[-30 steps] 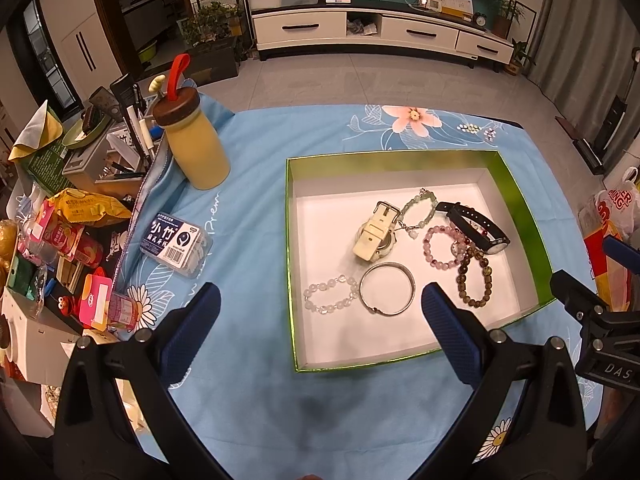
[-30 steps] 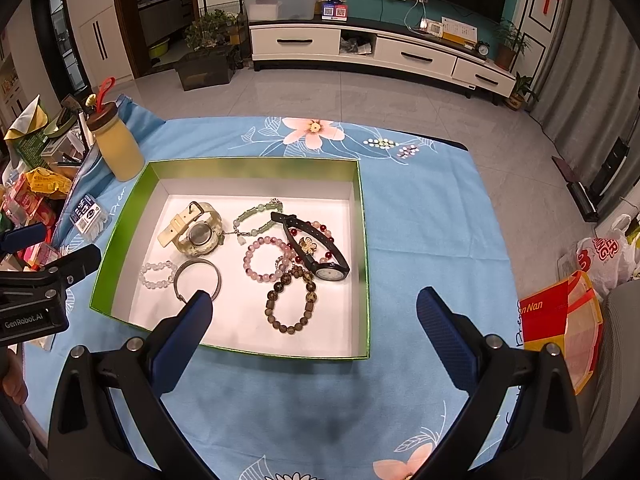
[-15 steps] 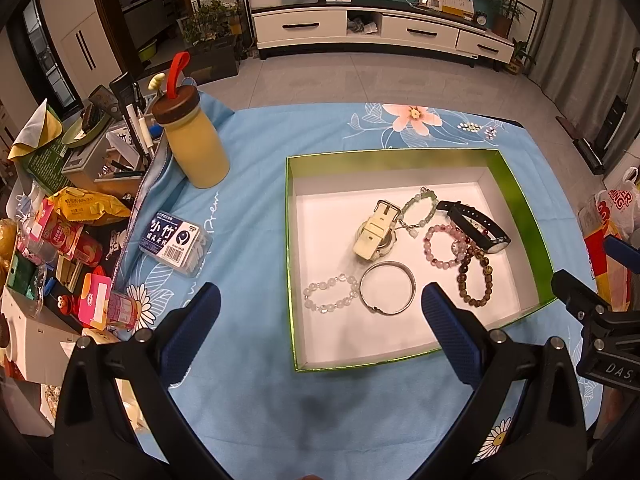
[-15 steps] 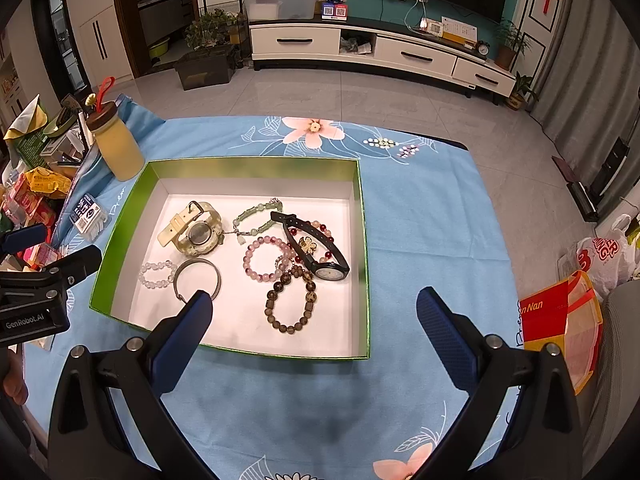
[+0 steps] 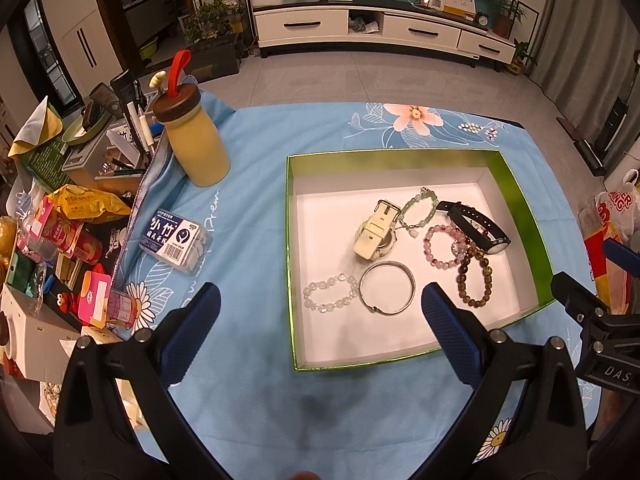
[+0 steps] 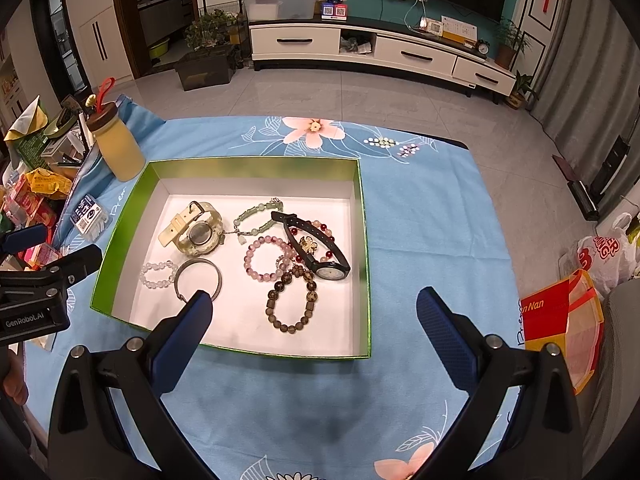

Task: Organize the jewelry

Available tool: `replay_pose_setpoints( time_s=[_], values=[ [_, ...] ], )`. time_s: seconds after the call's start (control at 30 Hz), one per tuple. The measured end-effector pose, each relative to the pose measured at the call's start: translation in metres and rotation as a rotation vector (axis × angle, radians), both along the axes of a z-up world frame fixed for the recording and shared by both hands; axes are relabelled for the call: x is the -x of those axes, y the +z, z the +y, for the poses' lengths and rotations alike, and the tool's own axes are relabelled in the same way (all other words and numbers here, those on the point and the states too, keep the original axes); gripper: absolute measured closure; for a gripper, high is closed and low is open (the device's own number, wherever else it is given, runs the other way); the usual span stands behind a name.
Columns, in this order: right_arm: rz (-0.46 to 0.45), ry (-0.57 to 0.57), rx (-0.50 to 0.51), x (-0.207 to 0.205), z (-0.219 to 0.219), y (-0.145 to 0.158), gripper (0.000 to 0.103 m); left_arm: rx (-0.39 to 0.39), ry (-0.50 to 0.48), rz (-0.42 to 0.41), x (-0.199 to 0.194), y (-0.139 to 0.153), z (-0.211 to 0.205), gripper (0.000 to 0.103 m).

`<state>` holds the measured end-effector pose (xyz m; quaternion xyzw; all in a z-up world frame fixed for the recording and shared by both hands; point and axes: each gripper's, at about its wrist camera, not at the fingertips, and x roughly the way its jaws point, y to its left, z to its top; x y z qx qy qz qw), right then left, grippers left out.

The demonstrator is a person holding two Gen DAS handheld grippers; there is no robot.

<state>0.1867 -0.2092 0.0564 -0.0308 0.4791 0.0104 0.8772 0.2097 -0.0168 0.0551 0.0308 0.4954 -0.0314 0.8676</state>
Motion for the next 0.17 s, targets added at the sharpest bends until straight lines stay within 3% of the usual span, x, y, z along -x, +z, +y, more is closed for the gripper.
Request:
replay_pose_setpoints(
  time_s=[0.17],
  values=[
    [-0.001,0.001,0.001,0.0008,-0.0004,-0.0003,0.001,0.003,0.007,0.011,-0.0005,-0.0007,0.0004,0.002]
  ],
)
